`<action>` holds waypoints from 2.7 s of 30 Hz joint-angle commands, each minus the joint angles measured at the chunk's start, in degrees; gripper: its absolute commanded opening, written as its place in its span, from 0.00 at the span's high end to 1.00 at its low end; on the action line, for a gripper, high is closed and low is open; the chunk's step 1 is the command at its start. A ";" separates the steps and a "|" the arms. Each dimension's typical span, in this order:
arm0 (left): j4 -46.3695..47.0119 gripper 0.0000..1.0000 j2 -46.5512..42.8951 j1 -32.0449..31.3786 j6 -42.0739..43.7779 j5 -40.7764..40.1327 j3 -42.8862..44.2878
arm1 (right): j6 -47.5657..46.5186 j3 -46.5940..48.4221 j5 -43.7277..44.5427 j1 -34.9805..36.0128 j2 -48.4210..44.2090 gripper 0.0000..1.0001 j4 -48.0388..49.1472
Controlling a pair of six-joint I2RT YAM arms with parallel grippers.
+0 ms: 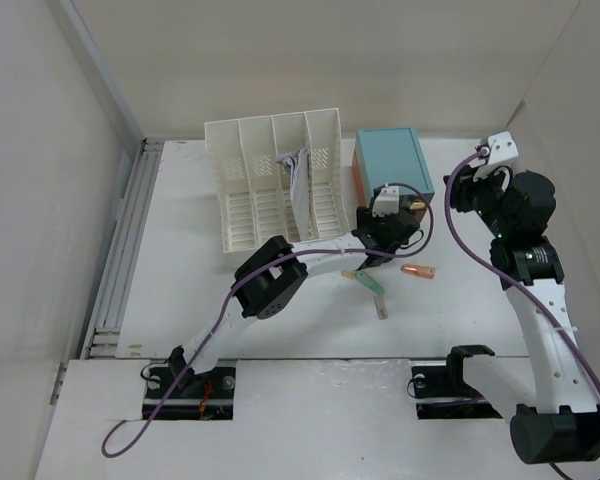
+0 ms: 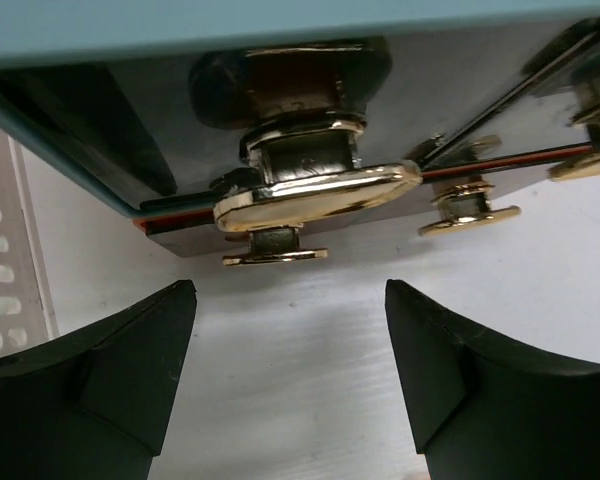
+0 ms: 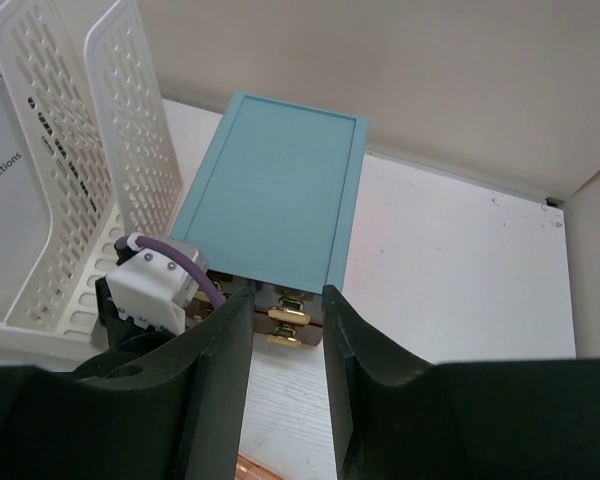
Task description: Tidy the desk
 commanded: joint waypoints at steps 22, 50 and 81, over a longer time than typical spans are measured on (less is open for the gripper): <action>-2.09 0.34 4.35 1.38 -1.43 -11.98 7.77 | 1.79 1.62 1.63 -0.38 -2.30 0.61 0.66; -0.67 0.40 6.81 -0.29 -0.03 -13.91 12.25 | 1.79 1.10 0.05 -0.38 -2.30 0.61 0.66; 1.43 0.87 5.41 1.13 0.42 -13.39 4.71 | 1.26 0.57 0.05 -0.90 -2.83 0.61 0.66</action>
